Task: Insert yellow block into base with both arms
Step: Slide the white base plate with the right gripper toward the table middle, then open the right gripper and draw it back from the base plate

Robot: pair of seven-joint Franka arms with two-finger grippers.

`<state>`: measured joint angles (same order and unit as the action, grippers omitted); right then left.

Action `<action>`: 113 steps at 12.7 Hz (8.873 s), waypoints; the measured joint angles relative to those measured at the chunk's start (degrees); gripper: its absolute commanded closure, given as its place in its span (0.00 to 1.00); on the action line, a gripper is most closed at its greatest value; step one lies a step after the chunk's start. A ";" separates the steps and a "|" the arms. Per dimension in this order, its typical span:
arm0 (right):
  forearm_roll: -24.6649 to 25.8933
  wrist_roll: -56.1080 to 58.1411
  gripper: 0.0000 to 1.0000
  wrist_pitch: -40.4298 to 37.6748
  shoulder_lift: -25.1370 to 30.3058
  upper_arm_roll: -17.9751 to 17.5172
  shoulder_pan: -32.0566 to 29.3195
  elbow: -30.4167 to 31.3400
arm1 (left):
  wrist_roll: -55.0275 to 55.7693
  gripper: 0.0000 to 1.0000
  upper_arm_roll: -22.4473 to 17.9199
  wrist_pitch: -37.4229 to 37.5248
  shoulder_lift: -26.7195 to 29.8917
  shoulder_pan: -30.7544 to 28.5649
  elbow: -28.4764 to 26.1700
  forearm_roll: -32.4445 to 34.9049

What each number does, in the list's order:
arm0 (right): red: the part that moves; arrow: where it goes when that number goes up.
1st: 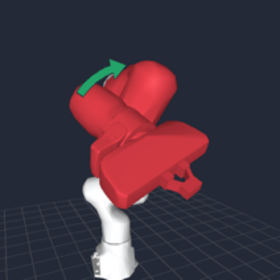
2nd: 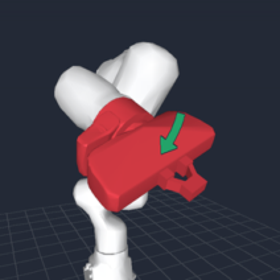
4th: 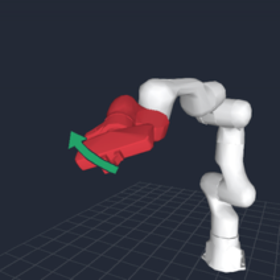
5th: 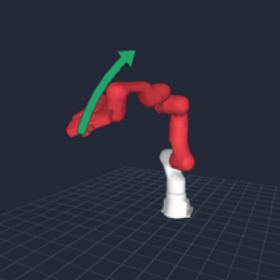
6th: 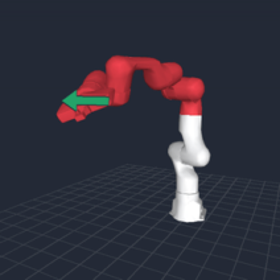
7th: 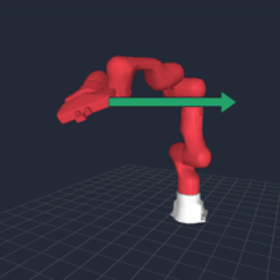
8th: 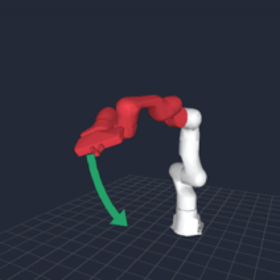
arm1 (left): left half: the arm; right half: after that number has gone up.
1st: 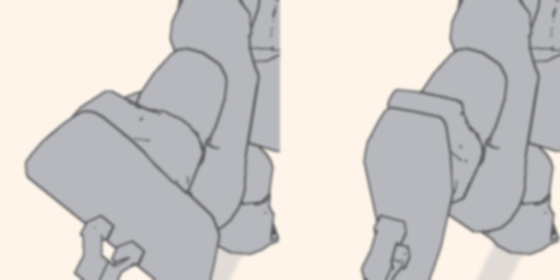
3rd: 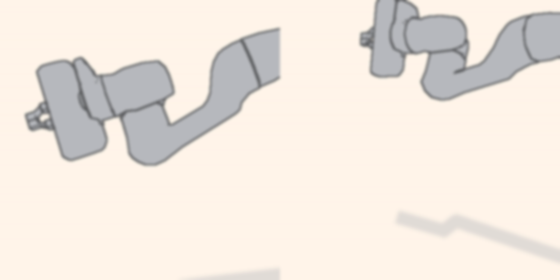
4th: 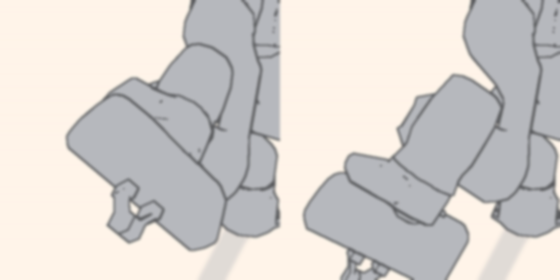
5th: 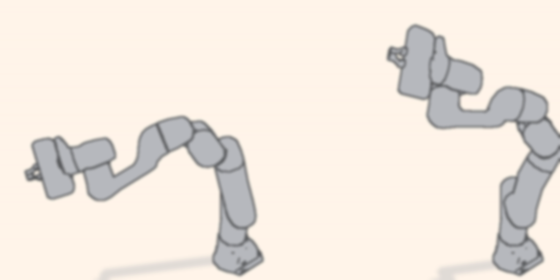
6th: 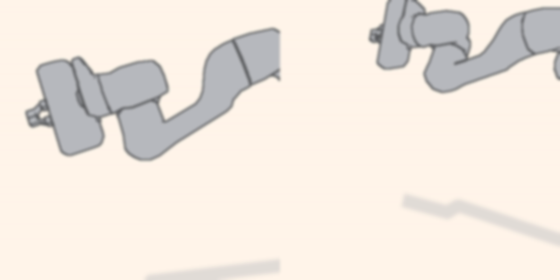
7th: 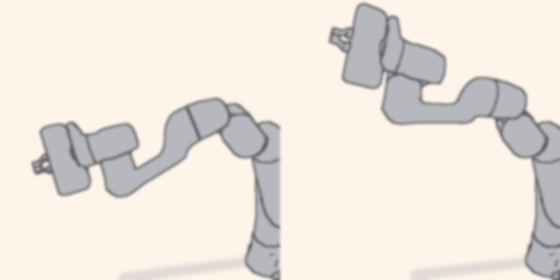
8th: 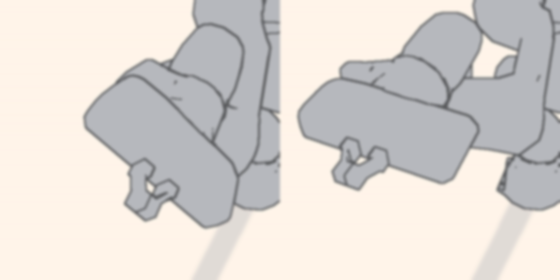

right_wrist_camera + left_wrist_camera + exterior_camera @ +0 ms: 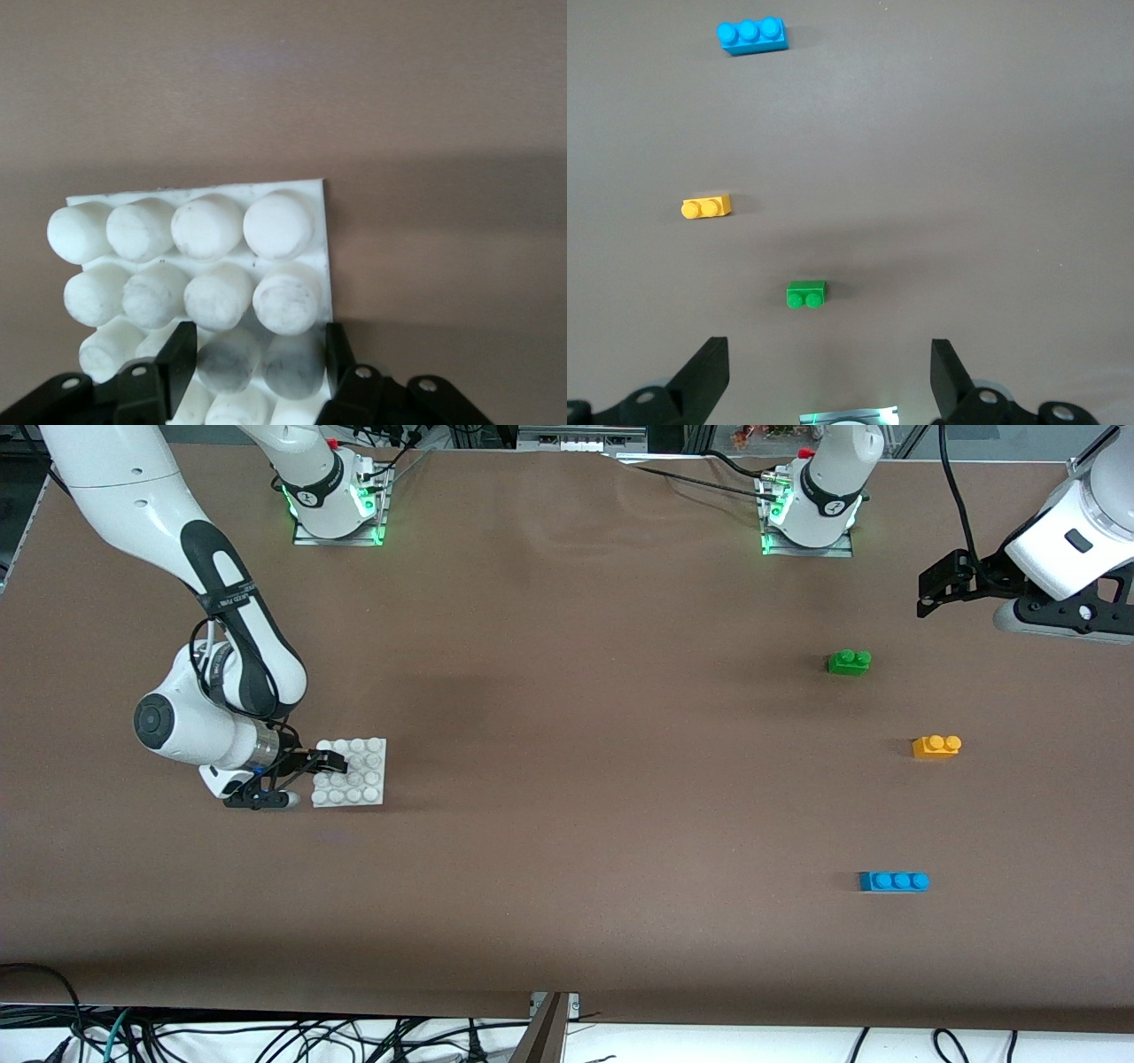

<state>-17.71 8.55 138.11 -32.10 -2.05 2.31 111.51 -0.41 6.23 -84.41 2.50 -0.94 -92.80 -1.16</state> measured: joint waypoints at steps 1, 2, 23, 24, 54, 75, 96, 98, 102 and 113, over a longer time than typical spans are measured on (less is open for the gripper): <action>0.00 -0.08 0.38 0.00 -0.03 0.00 0.34 -0.05 | 0.00 0.00 0.00 0.00 0.00 0.00 0.00 0.00; 0.00 -0.20 0.38 0.00 -0.05 0.00 0.60 -0.08 | 0.00 0.00 0.00 0.00 0.00 0.00 0.00 0.00; -2.29 -10.71 0.38 0.01 -3.76 -0.14 11.07 -6.12 | 0.00 0.00 0.00 0.00 -0.01 -0.01 0.00 0.00; -2.30 -11.26 0.38 0.01 -3.93 -0.15 11.59 -6.38 | 0.00 0.00 0.00 0.00 -0.01 -0.01 0.00 0.00; -2.39 -33.40 0.37 0.11 -13.26 -0.21 31.92 -21.76 | 0.00 0.00 0.00 0.00 -0.01 0.00 0.01 0.00; -2.39 -39.57 0.37 0.03 -19.33 -0.17 37.91 -31.84 | 0.00 0.00 0.01 0.00 -0.01 0.00 0.02 0.00; -1.94 -38.83 0.00 -16.74 -17.15 3.92 34.62 -40.01 | 0.00 0.00 0.56 0.00 -0.01 0.08 0.08 0.00; -1.94 -37.30 0.00 -20.96 -15.16 6.31 33.74 -39.75 | 0.00 0.00 0.58 0.00 -0.01 0.07 0.09 0.00; -1.95 -34.32 0.00 -26.43 -9.02 10.42 30.75 -35.29 | 0.00 0.00 0.62 0.00 -0.01 0.08 0.11 0.00; -0.80 -14.40 0.00 -38.21 -0.83 21.82 20.61 -30.36 | 0.00 0.00 0.68 0.00 -0.01 0.09 0.14 0.00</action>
<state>-18.50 -5.85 99.91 -32.93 19.77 22.93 81.16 -0.41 6.91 -84.41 2.49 -0.85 -92.66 -1.16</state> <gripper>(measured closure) 0.000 0.000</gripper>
